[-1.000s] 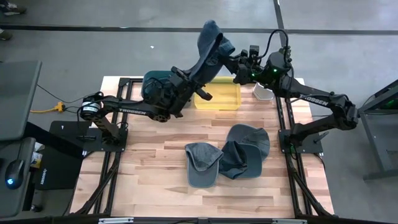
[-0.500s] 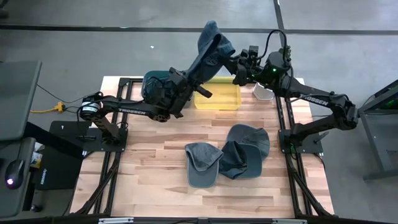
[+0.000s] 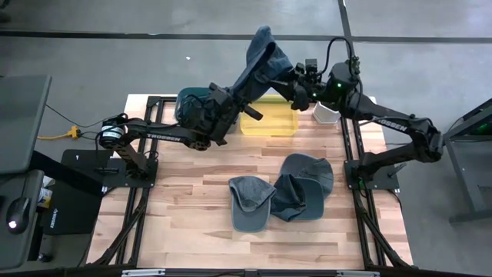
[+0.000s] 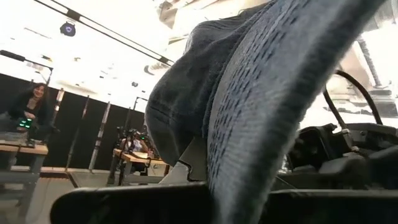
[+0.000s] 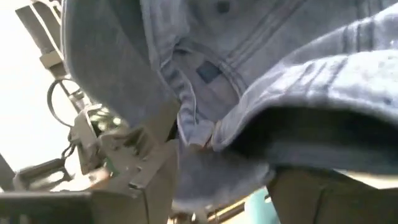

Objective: Pick & Place hat
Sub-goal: Put the top blue cap into the blue bin

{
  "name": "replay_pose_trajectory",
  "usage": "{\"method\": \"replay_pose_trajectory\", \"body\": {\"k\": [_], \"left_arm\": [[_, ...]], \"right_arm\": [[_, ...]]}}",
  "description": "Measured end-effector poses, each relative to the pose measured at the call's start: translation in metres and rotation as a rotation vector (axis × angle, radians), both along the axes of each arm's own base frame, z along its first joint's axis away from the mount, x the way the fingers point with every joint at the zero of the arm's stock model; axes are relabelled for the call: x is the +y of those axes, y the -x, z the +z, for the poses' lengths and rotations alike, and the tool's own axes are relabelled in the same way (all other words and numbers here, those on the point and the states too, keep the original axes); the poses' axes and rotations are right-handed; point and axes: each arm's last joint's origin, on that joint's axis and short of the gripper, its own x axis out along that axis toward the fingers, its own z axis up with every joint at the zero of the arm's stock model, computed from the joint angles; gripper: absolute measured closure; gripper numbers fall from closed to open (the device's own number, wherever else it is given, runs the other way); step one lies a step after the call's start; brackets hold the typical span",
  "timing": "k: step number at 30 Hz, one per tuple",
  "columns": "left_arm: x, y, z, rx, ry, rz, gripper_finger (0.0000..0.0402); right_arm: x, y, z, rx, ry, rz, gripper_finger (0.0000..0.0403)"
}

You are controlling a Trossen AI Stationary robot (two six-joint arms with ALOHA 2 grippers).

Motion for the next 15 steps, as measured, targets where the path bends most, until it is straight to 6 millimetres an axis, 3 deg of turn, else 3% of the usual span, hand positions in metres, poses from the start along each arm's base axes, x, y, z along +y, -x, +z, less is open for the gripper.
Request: {"method": "replay_pose_trajectory", "body": {"k": [8,15], "left_arm": [[0.002,0.004,0.002,0.006,0.012,0.084,0.0401],[0.003,0.010,0.007,0.003,0.001,0.108,0.0401]], "right_arm": [[-0.007,0.013,-0.008,0.127,-0.013,0.064,0.0169],[-0.010,0.037,-0.011,0.258,0.014,0.006,0.0171]]}}
